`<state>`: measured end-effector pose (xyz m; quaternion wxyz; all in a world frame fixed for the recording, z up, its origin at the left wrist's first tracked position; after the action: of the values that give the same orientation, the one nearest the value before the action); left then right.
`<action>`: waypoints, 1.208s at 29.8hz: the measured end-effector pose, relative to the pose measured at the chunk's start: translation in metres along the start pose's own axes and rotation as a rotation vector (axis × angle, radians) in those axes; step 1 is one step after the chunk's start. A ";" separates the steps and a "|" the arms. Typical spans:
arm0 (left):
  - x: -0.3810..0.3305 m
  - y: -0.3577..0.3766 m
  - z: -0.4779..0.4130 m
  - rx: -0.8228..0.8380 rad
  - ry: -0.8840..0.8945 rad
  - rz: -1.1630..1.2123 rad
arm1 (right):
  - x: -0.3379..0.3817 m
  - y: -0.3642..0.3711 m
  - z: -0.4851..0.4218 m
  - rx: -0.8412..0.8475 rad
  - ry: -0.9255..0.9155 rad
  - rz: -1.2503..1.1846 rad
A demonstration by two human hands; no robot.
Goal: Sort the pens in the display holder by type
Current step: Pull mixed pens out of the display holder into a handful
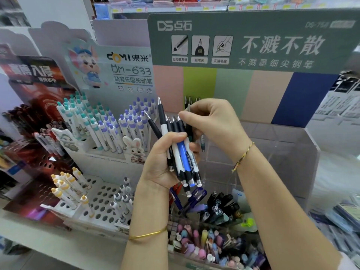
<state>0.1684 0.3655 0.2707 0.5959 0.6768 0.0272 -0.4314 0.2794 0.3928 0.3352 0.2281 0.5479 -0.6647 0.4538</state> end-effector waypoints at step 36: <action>0.000 -0.004 0.006 0.209 0.088 0.021 | -0.025 -0.007 -0.010 -0.280 0.001 0.714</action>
<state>0.1629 0.3618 0.2683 0.5249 0.7538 0.0012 -0.3953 0.2912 0.4148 0.3222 0.1289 0.2453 -0.8691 0.4096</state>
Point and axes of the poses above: each hand's wrist, its own z-axis away from the middle knuckle, its own y-axis out of the palm, x = y × z, the point moved 2 cm from there along -z, towards the middle knuckle, and after that the axes turned 9 degrees about -y, right-handed, at the moved point
